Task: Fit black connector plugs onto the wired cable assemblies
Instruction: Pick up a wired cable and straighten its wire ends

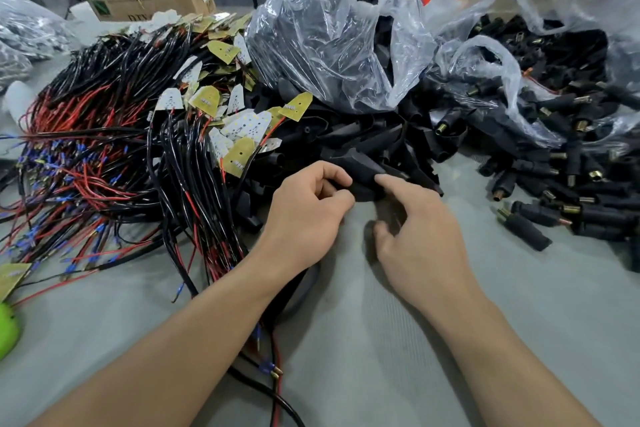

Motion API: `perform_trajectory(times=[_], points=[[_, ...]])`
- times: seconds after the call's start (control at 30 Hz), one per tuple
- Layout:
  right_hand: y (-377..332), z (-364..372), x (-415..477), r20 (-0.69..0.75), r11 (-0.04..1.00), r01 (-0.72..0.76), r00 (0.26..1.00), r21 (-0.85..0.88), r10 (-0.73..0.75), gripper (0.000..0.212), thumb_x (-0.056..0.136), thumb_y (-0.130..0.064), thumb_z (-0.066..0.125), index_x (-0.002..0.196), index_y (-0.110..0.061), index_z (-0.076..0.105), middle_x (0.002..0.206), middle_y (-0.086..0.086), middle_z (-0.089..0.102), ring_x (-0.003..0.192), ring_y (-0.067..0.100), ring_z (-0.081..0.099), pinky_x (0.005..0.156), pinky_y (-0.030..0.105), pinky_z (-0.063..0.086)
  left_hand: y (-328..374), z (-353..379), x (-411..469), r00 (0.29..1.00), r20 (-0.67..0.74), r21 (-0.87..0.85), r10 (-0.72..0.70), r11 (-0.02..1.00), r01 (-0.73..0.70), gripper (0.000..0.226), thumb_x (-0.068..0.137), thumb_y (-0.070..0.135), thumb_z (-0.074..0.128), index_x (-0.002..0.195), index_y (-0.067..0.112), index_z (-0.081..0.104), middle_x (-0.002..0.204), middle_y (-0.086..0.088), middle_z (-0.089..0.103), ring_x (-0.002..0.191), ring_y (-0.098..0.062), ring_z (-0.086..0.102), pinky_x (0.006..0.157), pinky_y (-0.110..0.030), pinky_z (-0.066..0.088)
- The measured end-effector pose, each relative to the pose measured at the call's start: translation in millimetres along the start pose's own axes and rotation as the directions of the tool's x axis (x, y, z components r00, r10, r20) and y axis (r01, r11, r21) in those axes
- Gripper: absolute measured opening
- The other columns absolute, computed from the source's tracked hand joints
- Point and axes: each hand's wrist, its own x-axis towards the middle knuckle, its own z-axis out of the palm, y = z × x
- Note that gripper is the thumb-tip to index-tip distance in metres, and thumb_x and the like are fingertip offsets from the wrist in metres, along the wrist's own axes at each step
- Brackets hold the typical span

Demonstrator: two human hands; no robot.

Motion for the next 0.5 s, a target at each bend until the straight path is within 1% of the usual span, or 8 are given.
perform_trajectory(times=[0.07,0.13,0.2,0.3,0.37,0.43,0.5], points=[[2.0,-2.3,-0.8,-0.005,1.0,-0.004,1.0,-0.009,0.004,0.062,0.086,-0.013,0.066,0.145,-0.027,0.053,0.139,-0.009,0.058,0.131,0.01,0.045,0.101,0.013,0.027,0.6,-0.7,0.5,1.0,0.02,-0.043,-0.004,0.999,0.005,0.018,0.071,0.023,0.06,0.085,0.031,0.068,0.06,0.01,0.06,0.052,-0.007,0.05,0.054,-0.019,0.041],[3.8,-3.6,-1.8,-0.004,1.0,0.001,1.0,-0.006,-0.001,0.062,0.086,-0.012,0.067,0.146,-0.026,0.053,0.138,-0.009,0.058,0.13,0.008,0.044,0.101,0.008,0.024,1.1,-1.0,0.8,0.998,0.059,-0.036,0.001,0.999,0.001,0.027,0.071,0.022,0.06,0.093,0.035,0.068,0.06,0.01,0.06,0.053,-0.007,0.05,0.054,-0.019,0.041],[3.9,-5.1,-2.0,0.008,1.0,0.0,1.0,0.005,0.0,0.063,0.087,-0.012,0.067,0.146,-0.028,0.052,0.136,-0.015,0.055,0.13,0.004,0.043,0.099,-0.001,0.019,2.1,-0.9,0.7,0.993,0.119,0.01,0.012,1.0,-0.013,0.041,0.072,0.021,0.061,0.106,0.043,0.067,0.062,0.011,0.061,0.054,-0.005,0.05,0.055,-0.017,0.042],[4.2,-6.5,-0.6,0.029,1.0,0.009,1.0,0.017,-0.01,0.063,0.088,-0.014,0.067,0.146,-0.032,0.051,0.125,-0.027,0.045,0.129,0.001,0.043,0.096,-0.003,0.019,4.5,-0.6,1.4,0.981,0.195,0.076,0.011,0.997,-0.026,0.055,0.077,0.017,0.064,0.119,0.052,0.061,0.066,0.01,0.062,0.059,-0.004,0.052,0.058,-0.015,0.044],[3.3,-6.8,-0.2,0.052,1.0,0.006,0.999,0.029,-0.008,0.062,0.088,-0.014,0.066,0.145,-0.034,0.051,0.122,-0.029,0.042,0.128,0.001,0.044,0.098,0.0,0.024,6.5,-0.8,0.8,0.974,0.227,0.117,0.013,0.992,-0.041,0.059,0.081,0.01,0.065,0.123,0.051,0.06,0.067,0.011,0.063,0.062,-0.003,0.053,0.061,-0.014,0.043],[2.3,-6.3,-0.3,0.065,0.999,0.008,0.998,0.039,-0.011,0.062,0.089,-0.014,0.066,0.145,-0.036,0.051,0.121,-0.029,0.041,0.129,0.003,0.045,0.102,0.01,0.029,8.0,-0.6,-0.1,0.97,0.241,0.151,0.019,0.987,-0.056,0.059,0.083,0.006,0.065,0.123,0.049,0.061,0.067,0.01,0.064,0.062,-0.003,0.053,0.062,-0.014,0.041],[1.0,-4.5,-1.4,0.064,0.998,-0.007,0.998,0.06,0.003,0.059,0.09,-0.015,0.066,0.143,-0.038,0.052,0.125,-0.029,0.044,0.131,0.006,0.046,0.106,0.018,0.034,7.8,-0.7,-1.0,0.972,0.234,0.167,0.024,0.984,-0.065,0.055,0.084,0.005,0.065,0.119,0.048,0.063,0.068,0.007,0.065,0.061,-0.003,0.052,0.063,-0.016,0.041]])
